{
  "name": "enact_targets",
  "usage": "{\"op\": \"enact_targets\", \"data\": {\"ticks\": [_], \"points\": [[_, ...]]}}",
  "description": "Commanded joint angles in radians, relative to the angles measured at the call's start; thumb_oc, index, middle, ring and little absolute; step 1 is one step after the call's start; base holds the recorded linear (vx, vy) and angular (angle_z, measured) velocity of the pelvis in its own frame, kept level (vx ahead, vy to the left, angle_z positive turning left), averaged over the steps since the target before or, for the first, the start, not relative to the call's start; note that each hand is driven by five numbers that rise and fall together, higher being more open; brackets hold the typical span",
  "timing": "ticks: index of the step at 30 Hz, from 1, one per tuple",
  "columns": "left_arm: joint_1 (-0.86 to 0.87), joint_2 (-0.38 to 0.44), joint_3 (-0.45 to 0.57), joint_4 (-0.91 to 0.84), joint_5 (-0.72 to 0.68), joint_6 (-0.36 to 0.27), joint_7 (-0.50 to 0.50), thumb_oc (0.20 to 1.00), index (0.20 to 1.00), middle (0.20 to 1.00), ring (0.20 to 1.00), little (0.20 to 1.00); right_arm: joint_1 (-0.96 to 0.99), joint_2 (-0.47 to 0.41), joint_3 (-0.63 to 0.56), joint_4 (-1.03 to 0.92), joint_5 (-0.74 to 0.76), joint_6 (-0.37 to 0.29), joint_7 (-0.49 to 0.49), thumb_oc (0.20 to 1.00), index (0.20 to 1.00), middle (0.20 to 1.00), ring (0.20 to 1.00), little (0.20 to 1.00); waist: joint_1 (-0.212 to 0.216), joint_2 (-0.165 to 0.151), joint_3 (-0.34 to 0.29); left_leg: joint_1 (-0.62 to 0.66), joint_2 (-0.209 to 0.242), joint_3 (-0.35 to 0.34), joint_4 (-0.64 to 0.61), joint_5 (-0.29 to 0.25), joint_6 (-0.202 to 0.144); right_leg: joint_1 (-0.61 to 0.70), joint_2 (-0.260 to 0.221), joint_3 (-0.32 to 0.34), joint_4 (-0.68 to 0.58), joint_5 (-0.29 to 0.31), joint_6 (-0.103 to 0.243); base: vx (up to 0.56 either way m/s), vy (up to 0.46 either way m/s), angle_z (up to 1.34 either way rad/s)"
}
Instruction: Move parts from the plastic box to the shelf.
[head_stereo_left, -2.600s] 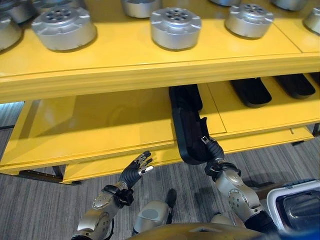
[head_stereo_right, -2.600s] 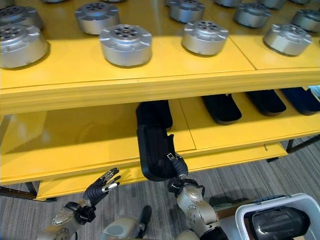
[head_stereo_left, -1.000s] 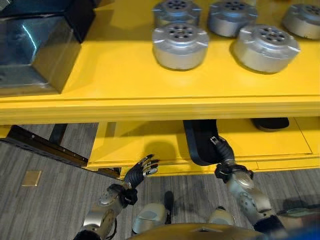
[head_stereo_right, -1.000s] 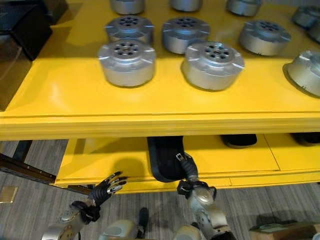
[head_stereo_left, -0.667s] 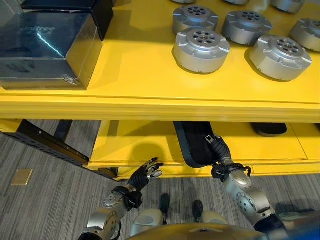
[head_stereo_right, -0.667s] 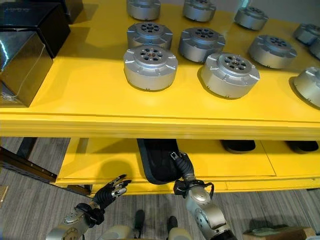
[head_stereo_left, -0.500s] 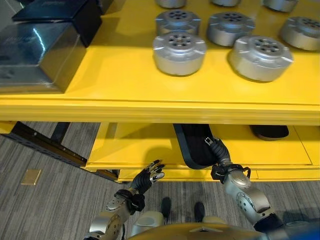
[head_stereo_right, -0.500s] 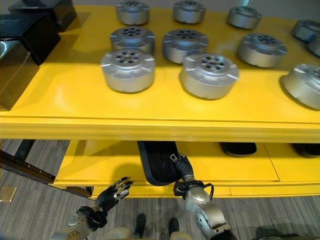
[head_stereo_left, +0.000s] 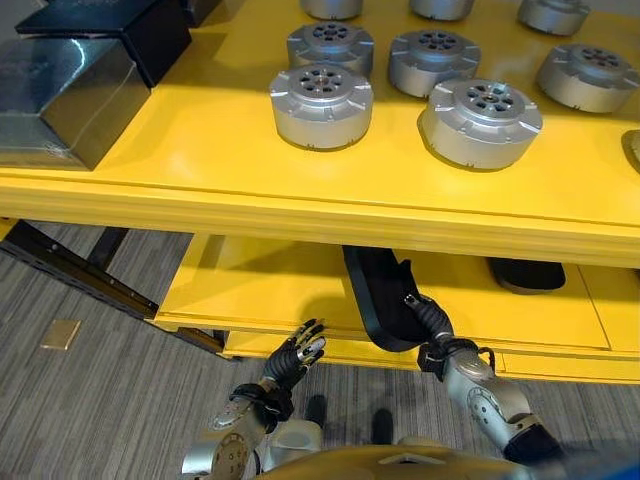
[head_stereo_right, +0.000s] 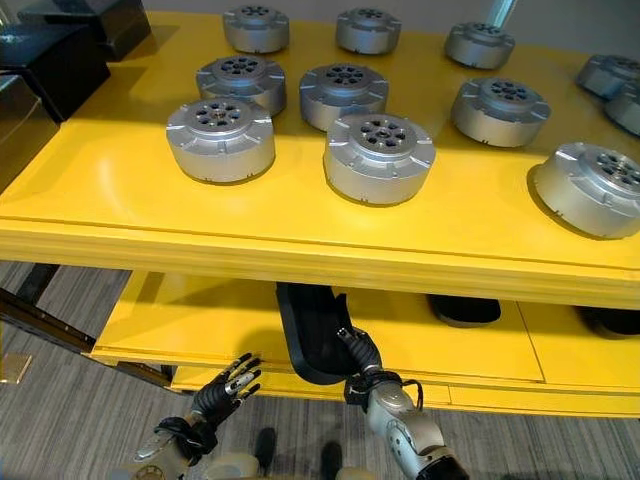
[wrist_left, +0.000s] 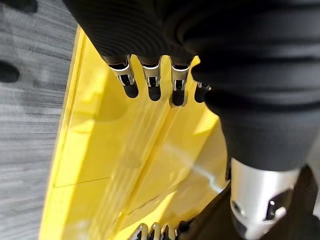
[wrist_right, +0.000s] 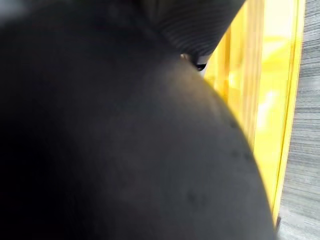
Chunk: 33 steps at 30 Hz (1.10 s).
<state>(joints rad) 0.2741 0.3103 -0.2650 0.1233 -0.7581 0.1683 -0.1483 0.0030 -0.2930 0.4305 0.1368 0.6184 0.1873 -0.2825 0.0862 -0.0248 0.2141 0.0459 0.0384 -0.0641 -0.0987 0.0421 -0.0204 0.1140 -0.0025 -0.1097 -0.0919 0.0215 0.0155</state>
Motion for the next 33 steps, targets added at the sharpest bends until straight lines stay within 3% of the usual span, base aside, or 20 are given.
{"op": "enact_targets", "data": {"ticks": [1,5,7,9,11,14,18,19,20,21,22,23,25,26,27,33], "points": [[-0.060,-0.004,-0.001,-0.015,-0.022,-0.026,-0.047,1.000,1.000,1.000,1.000,1.000,-0.075,0.009,-0.025,-0.094,0.019,-0.081,-0.008,0.200,0.200,0.200,0.200,0.200,-0.015,0.007,0.031,0.022,0.078,0.159,0.068,-0.030,-0.040,-0.009,-0.061,-0.090,0.097,-0.071,0.062,-0.11,-0.008,0.87],[-0.059,-0.019,-0.023,-0.020,0.006,-0.026,-0.053,1.000,1.000,1.000,1.000,1.000,-0.090,0.008,-0.039,-0.056,0.066,-0.064,-0.007,0.200,0.200,0.200,0.200,0.200,-0.004,-0.004,0.042,-0.006,0.015,0.060,0.204,-0.101,-0.009,-0.017,-0.070,-0.050,0.116,-0.060,0.057,-0.09,0.064,0.48],[-0.050,-0.021,-0.022,-0.028,0.032,-0.023,-0.062,1.000,1.000,1.000,1.000,1.000,-0.094,0.013,-0.042,-0.047,0.065,-0.057,-0.004,0.200,0.200,0.200,0.200,0.200,-0.002,-0.004,0.039,0.006,0.021,0.042,0.192,-0.101,-0.008,-0.016,-0.070,-0.033,0.120,-0.060,0.055,-0.04,0.169,-0.06],[-0.044,-0.010,-0.025,-0.041,0.066,-0.020,-0.085,1.000,1.000,1.000,1.000,1.000,-0.104,0.008,-0.046,-0.047,0.070,-0.053,-0.030,0.200,0.200,0.200,0.200,0.200,-0.002,0.009,0.034,0.025,0.074,0.013,0.149,-0.044,-0.036,-0.014,-0.069,-0.011,0.130,-0.070,0.052,-0.09,0.367,-0.10],[-0.057,0.003,-0.032,-0.044,0.075,-0.024,-0.072,1.000,1.000,1.000,1.000,1.000,-0.129,0.006,-0.046,-0.018,0.077,-0.068,-0.045,0.200,0.200,0.200,0.200,0.200,0.000,0.019,0.035,0.041,0.079,-0.016,0.115,-0.062,-0.036,-0.026,-0.080,0.011,0.148,-0.079,0.067,-0.13,0.380,-0.53],[-0.087,0.019,-0.055,-0.026,0.059,-0.014,-0.050,1.000,1.000,1.000,1.000,1.000,-0.135,0.025,-0.082,0.015,0.112,-0.074,-0.058,0.200,0.200,0.200,0.200,0.200,-0.022,0.024,0.036,0.059,0.037,0.005,0.131,-0.102,-0.013,-0.018,-0.106,0.032,0.145,-0.066,0.091,-0.12,0.367,-0.43],[-0.109,0.040,-0.052,-0.018,0.083,0.022,-0.072,1.000,1.000,1.000,1.000,1.000,-0.111,0.051,-0.127,0.028,0.105,-0.091,-0.048,0.200,0.200,0.200,0.200,0.200,-0.026,0.006,0.037,0.082,-0.008,0.014,0.108,-0.121,0.020,-0.033,-0.162,0.041,0.098,0.028,0.163,-0.11,0.232,-0.10],[-0.104,0.043,-0.056,-0.015,0.080,0.030,-0.071,1.000,1.000,1.000,1.000,1.000,-0.107,0.062,-0.140,0.045,0.112,-0.089,-0.036,0.200,0.200,0.200,0.200,0.200,-0.021,0.002,0.037,0.093,-0.010,0.024,0.090,-0.121,0.025,-0.047,-0.186,0.015,0.078,0.064,0.183,-0.15,0.072,-0.25],[-0.084,0.039,-0.051,-0.007,0.036,0.011,-0.045,1.000,1.000,1.000,1.000,1.000,-0.108,0.082,-0.142,0.074,0.092,-0.084,0.004,0.200,0.200,0.200,0.200,0.200,0.004,0.000,0.037,0.106,-0.005,0.054,0.082,-0.128,0.024,-0.067,-0.213,-0.080,0.081,0.090,0.199,-0.27,0.027,-0.67],[-0.070,0.042,-0.053,0.008,0.031,-0.007,-0.066,1.000,1.000,1.000,1.000,1.000,-0.114,0.104,-0.133,0.084,0.070,-0.089,-0.002,0.200,0.200,0.200,0.200,0.200,0.017,0.010,0.039,0.100,0.000,0.069,0.090,-0.137,0.041,-0.103,-0.236,-0.082,0.195,0.074,0.188,-0.30,-0.076,-1.39],[-0.079,0.056,-0.080,-0.004,0.027,-0.004,-0.065,1.000,1.000,1.000,1.000,1.000,-0.112,0.100,-0.126,0.079,0.082,-0.101,-0.033,0.200,0.200,0.200,0.200,0.200,-0.005,0.022,0.029,0.066,0.010,0.056,0.108,-0.132,0.059,-0.102,-0.191,0.001,0.280,-0.040,0.160,-0.27,-0.295,-1.01],[-0.090,0.057,-0.098,-0.014,-0.007,0.010,-0.039,1.000,1.000,1.000,1.000,1.000,-0.111,0.100,-0.130,0.095,0.113,-0.106,-0.030,0.200,0.200,0.200,0.200,0.200,-0.007,0.013,0.033,0.039,0.009,0.038,0.139,-0.135,0.057,-0.088,-0.174,0.009,0.271,-0.062,0.147,-0.15,-0.472,-0.07],[-0.117,0.041,-0.101,-0.005,-0.047,0.045,-0.011,1.000,1.000,1.000,1.000,1.000,-0.137,0.107,-0.123,0.126,0.132,-0.102,-0.038,0.200,0.200,0.200,0.200,0.200,0.006,-0.013,0.037,0.024,0.017,0.023,0.159,-0.139,0.039,-0.038,-0.136,0.012,0.220,-0.089,0.137,-0.10,-0.571,1.08],[-0.132,0.021,-0.097,-0.004,-0.032,0.075,-0.023,1.000,1.000,1.000,1.000,1.000,-0.162,0.105,-0.116,0.127,0.146,-0.087,-0.062,0.200,0.200,0.200,0.200,0.200,0.020,-0.021,0.037,0.037,0.043,0.002,0.131,-0.121,0.009,-0.009,-0.118,-0.005,0.189,-0.102,0.117,-0.14,-0.515,0.33],[-0.124,0.012,-0.102,-0.002,-0.037,0.072,-0.026,1.000,1.000,1.000,1.000,1.000,-0.185,0.098,-0.117,0.149,0.155,-0.080,-0.061,0.200,0.200,0.200,0.200,0.200,0.022,-0.016,0.038,0.059,0.077,0.001,0.110,-0.100,-0.017,0.001,-0.105,-0.015,0.188,-0.111,0.101,-0.12,-0.416,-0.22],[-0.108,0.011,-0.104,0.032,-0.065,0.003,0.013,1.000,1.000,1.000,1.000,1.000,-0.257,0.084,-0.114,0.182,0.155,-0.043,-0.068,0.200,0.200,0.200,0.200,0.200,0.016,0.023,0.040,0.081,0.188,0.039,0.047,-0.011,-0.077,-0.010,-0.061,-0.044,0.251,-0.170,0.049,-0.06,-0.217,-0.01]]}}
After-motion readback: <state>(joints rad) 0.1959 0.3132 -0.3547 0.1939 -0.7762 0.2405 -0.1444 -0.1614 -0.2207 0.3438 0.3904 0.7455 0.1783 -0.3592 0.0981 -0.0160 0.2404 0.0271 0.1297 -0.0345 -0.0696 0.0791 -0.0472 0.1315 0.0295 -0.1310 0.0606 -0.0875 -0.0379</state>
